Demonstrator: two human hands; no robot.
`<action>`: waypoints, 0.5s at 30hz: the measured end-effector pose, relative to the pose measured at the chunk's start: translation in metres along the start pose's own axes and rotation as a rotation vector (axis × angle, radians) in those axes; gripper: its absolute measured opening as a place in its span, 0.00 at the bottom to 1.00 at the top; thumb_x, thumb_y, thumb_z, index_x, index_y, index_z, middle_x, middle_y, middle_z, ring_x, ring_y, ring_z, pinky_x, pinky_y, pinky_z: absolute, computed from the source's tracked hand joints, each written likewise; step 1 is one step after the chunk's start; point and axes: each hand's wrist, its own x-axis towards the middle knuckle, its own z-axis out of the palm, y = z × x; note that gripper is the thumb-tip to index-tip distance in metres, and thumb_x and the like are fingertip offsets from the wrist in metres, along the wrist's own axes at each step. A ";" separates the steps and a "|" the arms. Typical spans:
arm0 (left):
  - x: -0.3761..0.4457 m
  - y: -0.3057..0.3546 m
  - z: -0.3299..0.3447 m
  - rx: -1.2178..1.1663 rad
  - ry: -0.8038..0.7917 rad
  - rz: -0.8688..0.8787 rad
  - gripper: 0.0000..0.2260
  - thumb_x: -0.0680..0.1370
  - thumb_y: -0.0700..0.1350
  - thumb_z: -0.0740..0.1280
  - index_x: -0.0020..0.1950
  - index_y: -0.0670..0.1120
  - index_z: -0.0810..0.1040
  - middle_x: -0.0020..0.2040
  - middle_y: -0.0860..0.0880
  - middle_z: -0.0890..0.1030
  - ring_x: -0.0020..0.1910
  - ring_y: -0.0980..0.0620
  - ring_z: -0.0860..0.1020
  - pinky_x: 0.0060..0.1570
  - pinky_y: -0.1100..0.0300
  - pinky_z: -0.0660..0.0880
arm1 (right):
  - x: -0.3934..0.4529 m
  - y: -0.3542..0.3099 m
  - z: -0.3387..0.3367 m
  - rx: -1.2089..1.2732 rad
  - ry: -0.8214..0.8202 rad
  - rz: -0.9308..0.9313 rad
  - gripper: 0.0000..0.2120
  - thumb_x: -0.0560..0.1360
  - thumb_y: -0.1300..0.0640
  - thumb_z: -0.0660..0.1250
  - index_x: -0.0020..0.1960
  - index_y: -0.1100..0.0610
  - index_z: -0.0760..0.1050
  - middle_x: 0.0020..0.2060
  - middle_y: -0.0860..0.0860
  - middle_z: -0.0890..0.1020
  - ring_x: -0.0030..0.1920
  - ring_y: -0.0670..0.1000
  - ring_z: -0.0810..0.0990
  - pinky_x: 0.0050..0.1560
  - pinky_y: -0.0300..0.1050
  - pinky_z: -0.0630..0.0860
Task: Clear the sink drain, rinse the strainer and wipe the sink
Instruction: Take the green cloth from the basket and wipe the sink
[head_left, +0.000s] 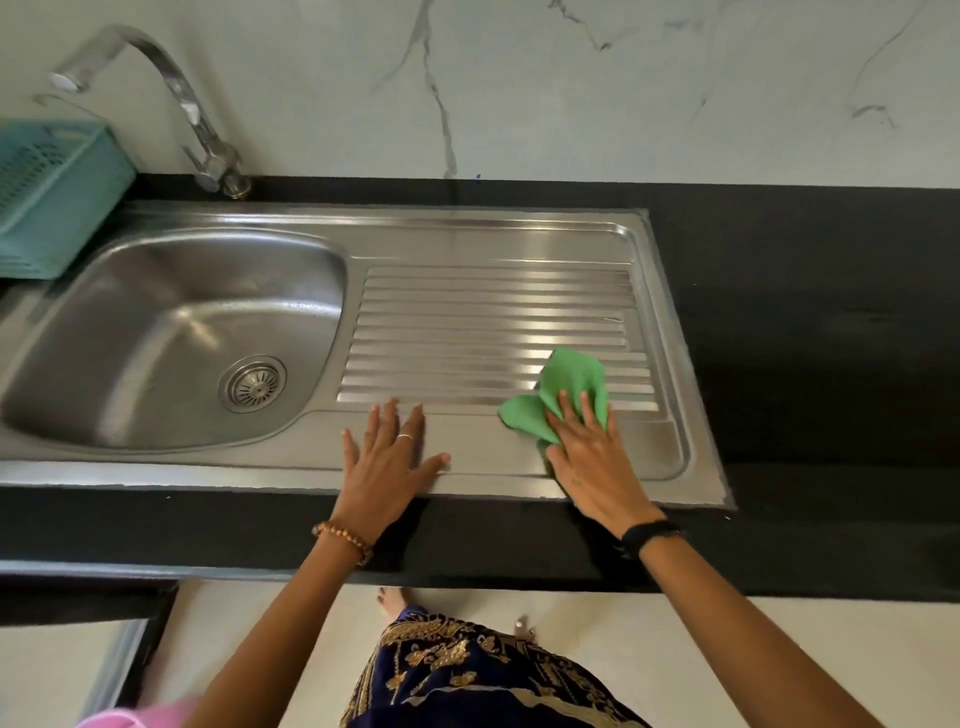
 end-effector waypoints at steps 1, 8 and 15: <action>-0.002 -0.012 -0.003 0.015 0.007 -0.057 0.36 0.76 0.64 0.54 0.76 0.50 0.42 0.77 0.44 0.41 0.75 0.46 0.38 0.70 0.43 0.36 | 0.008 -0.013 0.004 -0.013 -0.004 -0.041 0.24 0.80 0.54 0.50 0.75 0.55 0.54 0.77 0.54 0.52 0.77 0.55 0.45 0.74 0.54 0.36; -0.020 -0.067 -0.017 -0.028 0.051 -0.283 0.48 0.67 0.73 0.52 0.76 0.44 0.42 0.77 0.42 0.43 0.76 0.46 0.40 0.70 0.43 0.35 | 0.082 -0.115 0.029 -0.033 -0.095 -0.338 0.24 0.80 0.51 0.49 0.75 0.50 0.52 0.77 0.52 0.50 0.77 0.54 0.47 0.73 0.57 0.36; -0.034 -0.084 -0.012 -0.069 0.162 -0.372 0.57 0.60 0.78 0.50 0.75 0.41 0.37 0.77 0.43 0.41 0.75 0.50 0.38 0.69 0.47 0.32 | 0.125 -0.192 0.045 -0.042 -0.181 -0.530 0.24 0.81 0.50 0.49 0.75 0.50 0.52 0.77 0.51 0.50 0.77 0.54 0.46 0.73 0.57 0.35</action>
